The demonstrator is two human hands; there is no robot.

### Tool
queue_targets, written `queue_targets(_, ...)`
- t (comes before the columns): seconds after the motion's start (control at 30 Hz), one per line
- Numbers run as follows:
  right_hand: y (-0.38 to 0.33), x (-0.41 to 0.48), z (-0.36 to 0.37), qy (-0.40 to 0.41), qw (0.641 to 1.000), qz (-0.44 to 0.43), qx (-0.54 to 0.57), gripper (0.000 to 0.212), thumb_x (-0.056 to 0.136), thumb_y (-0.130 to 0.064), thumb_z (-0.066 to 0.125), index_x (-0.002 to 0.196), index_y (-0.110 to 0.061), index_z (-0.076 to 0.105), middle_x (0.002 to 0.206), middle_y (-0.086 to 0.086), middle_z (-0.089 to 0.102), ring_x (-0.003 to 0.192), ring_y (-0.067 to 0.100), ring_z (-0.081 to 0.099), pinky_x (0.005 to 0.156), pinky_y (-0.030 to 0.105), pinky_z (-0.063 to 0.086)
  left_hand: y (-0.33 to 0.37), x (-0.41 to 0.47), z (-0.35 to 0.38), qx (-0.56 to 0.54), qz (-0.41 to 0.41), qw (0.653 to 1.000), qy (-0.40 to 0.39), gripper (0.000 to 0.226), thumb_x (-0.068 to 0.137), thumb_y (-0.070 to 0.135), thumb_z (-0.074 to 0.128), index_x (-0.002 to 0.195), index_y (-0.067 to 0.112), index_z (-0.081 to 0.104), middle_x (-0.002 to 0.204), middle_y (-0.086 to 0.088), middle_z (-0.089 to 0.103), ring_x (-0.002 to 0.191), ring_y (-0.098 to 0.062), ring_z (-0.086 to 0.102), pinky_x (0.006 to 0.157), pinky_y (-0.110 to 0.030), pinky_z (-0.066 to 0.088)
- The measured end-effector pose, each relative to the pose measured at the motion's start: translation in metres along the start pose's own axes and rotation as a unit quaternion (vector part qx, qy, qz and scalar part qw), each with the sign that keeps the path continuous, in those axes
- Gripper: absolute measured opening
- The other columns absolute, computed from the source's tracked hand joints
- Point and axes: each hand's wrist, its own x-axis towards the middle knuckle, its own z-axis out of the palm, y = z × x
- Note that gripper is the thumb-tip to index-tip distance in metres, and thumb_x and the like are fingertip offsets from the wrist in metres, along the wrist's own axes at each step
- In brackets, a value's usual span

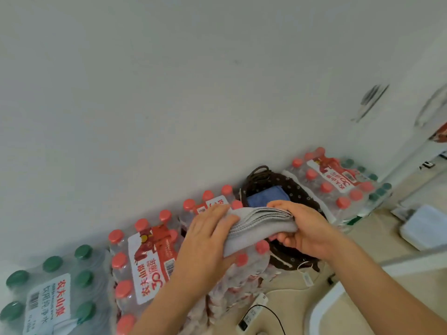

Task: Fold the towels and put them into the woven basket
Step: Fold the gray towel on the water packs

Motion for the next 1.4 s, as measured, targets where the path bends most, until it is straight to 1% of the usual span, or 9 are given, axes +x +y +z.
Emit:
queue_targets(0.1, -0.002, -0.005, -0.059, -0.075, 0.997, 0.036, -0.006, 0.062, 0.088, -0.062, 0.049, 0.112, -0.007, 0.066, 0.087, 0.026, 0.066, 0.061, 0.024, 0.066, 0.049, 0.025, 0.052, 0.026, 0.027, 0.025, -0.119, -0.076, 0.99, -0.013, 0.049, 0.08, 0.047, 0.06, 0.125, 0.032, 0.047, 0.12, 0.012, 0.057, 0.105, -0.003, 0.051, 0.085, -0.02, 0.044)
queue_targets(0.17, -0.005, -0.008, -0.099, -0.121, 0.987, 0.044, -0.1, 0.075, 0.072, -0.068, 0.065, 0.125, -0.016, 0.056, 0.091, 0.021, 0.067, 0.073, 0.025, 0.066, 0.06, 0.027, 0.052, 0.042, 0.041, 0.048, -0.169, -0.12, 0.978, -0.016, 0.045, 0.085, 0.041, 0.063, 0.126, 0.03, 0.051, 0.117, 0.014, 0.056, 0.103, -0.001, 0.052, 0.085, -0.014, 0.038)
queue_targets(0.3, -0.012, -0.001, -0.15, -0.058, 0.941, 0.048, -0.33, 0.041, 0.087, -0.032, 0.068, 0.122, -0.035, 0.049, 0.084, 0.001, 0.063, 0.074, 0.012, 0.056, 0.067, 0.021, 0.045, 0.075, 0.067, 0.094, -0.186, -0.159, 0.965, -0.097, 0.041, 0.095, 0.031, 0.053, 0.134, 0.031, 0.043, 0.125, 0.01, 0.047, 0.114, -0.009, 0.046, 0.094, -0.021, 0.035)
queue_targets(0.37, -0.011, 0.014, -0.167, -0.012, 0.92, 0.029, -0.391, 0.031, 0.087, -0.039, 0.065, 0.117, -0.03, 0.059, 0.1, -0.009, 0.066, 0.089, 0.007, 0.061, 0.08, 0.019, 0.051, 0.085, 0.079, 0.115, -0.177, -0.192, 0.954, -0.149, 0.037, 0.098, 0.029, 0.044, 0.135, 0.03, 0.041, 0.129, 0.003, 0.049, 0.116, -0.016, 0.048, 0.097, -0.03, 0.038)
queue_targets(0.43, -0.006, 0.029, -0.178, 0.018, 0.903, 0.019, -0.429, 0.039, 0.081, -0.049, 0.068, 0.111, -0.024, 0.066, 0.105, -0.005, 0.069, 0.097, 0.014, 0.065, 0.091, 0.036, 0.052, 0.089, 0.09, 0.133, -0.154, -0.222, 0.944, -0.192, 0.039, 0.098, 0.026, 0.037, 0.137, 0.025, 0.04, 0.131, -0.004, 0.052, 0.117, -0.022, 0.05, 0.098, -0.035, 0.04)
queue_targets(0.57, 0.016, 0.059, -0.183, 0.074, 0.868, -0.021, -0.491, 0.037, 0.073, -0.047, 0.068, 0.091, -0.016, 0.062, 0.09, 0.008, 0.065, 0.086, 0.026, 0.063, 0.075, 0.038, 0.05, 0.087, 0.11, 0.154, -0.054, -0.247, 0.939, -0.231, 0.038, 0.094, 0.017, 0.034, 0.131, 0.016, 0.045, 0.125, -0.011, 0.058, 0.111, -0.029, 0.055, 0.091, -0.038, 0.045)
queue_targets(0.77, 0.034, 0.087, -0.165, 0.118, 0.784, -0.074, -0.606, 0.028, 0.088, -0.033, 0.058, 0.114, -0.023, 0.053, 0.104, 0.002, 0.063, 0.095, 0.023, 0.058, 0.076, 0.033, 0.046, 0.084, 0.128, 0.177, 0.125, -0.22, 0.905, -0.341, 0.032, 0.092, 0.014, 0.042, 0.122, 0.009, 0.047, 0.119, -0.014, 0.061, 0.107, -0.034, 0.06, 0.086, -0.041, 0.046)
queue_targets(0.93, 0.043, 0.107, -0.154, 0.075, 0.711, -0.02, -0.698, 0.022, 0.09, -0.019, 0.051, 0.11, -0.013, 0.057, 0.109, 0.007, 0.063, 0.097, 0.026, 0.061, 0.068, 0.032, 0.042, 0.077, 0.134, 0.19, 0.181, -0.202, 0.872, -0.408, 0.035, 0.091, 0.021, 0.044, 0.126, 0.017, 0.047, 0.122, -0.008, 0.06, 0.113, -0.033, 0.055, 0.095, -0.044, 0.036)
queue_targets(1.4, 0.052, 0.124, -0.156, 0.027, 0.673, 0.039, -0.738, 0.033, 0.089, -0.004, 0.044, 0.119, -0.003, 0.058, 0.122, 0.016, 0.06, 0.111, 0.033, 0.059, 0.087, 0.038, 0.048, 0.062, 0.131, 0.213, 0.2, -0.197, 0.878, -0.387, 0.052, 0.091, 0.021, 0.047, 0.14, 0.019, 0.03, 0.125, -0.015, 0.055, 0.117, -0.033, 0.047, 0.087, -0.043, 0.042)
